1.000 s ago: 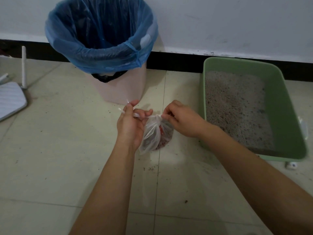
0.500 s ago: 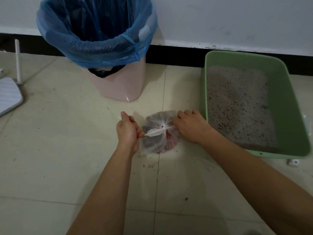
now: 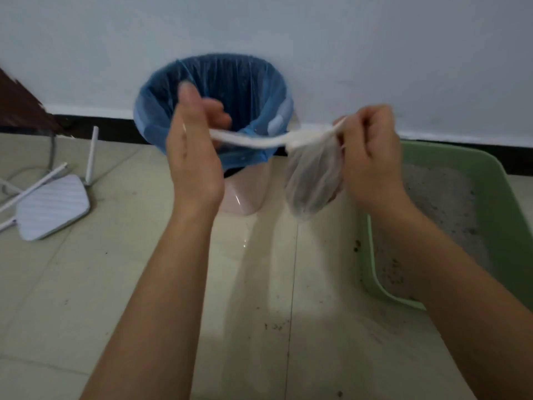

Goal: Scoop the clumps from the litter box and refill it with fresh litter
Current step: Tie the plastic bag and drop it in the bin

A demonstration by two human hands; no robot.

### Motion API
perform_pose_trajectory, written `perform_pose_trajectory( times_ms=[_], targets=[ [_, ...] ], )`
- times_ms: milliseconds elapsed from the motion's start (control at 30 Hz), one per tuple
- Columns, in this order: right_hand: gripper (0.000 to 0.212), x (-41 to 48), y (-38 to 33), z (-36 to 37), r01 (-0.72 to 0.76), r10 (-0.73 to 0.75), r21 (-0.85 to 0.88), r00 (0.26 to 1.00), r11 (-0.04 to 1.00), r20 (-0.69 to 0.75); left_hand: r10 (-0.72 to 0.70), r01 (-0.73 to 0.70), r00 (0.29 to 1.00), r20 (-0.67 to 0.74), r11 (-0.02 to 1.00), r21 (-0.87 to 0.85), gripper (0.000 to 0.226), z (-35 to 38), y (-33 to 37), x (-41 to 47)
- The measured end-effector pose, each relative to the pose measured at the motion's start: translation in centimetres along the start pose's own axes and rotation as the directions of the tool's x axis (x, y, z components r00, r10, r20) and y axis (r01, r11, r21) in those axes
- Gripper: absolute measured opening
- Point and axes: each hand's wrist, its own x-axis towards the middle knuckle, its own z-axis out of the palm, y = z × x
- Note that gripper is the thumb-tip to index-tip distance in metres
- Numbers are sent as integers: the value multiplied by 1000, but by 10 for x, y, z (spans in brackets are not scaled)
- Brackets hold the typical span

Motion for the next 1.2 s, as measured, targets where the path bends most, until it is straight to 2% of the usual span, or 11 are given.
perform_pose_trajectory(
  times_ms=[67,167,333,500,600,667,800,867,967,1067,1200],
  targets=[
    [8,29,-29,0,9,-2,74,997,997,-83,81,-73,992,-100,994,81,47,-3,12,36],
    [6,62,-62,11,62,-57,103,997,993,-56,218,-149,974,-60,820,553,42,-15,1,89],
    [7,108,-97,60,10,-10,199,1000,980,-3,-4,-61,997,71,453,890,53,-39,-39,139],
    [9,128,-98,125,-98,81,222,993,970,86,-71,-17,995,65,538,843,52,-50,-53,146],
    [11,127,-75,164,-165,183,-91,950,982,252,-38,8,999,18,590,807,52,-51,-56,144],
    [12,120,-56,185,-128,283,-355,857,926,430,-32,22,999,-4,602,798,50,-50,-57,144],
    [27,105,-31,215,191,630,-760,454,621,630,-33,26,999,-8,586,810,52,-49,-61,145],
    [30,105,-27,221,365,659,-770,401,523,637,-25,21,1000,-9,586,810,53,-48,-62,145],
    [15,112,-18,221,301,612,-771,476,561,632,-24,26,1000,-15,588,809,50,-47,-59,144],
    [17,120,-19,203,101,365,-609,719,787,591,-47,38,999,-11,617,786,47,-49,-58,145],
    [32,128,-41,157,248,-57,-404,901,880,429,8,14,1000,-26,663,748,48,-56,-43,137]
  ],
)
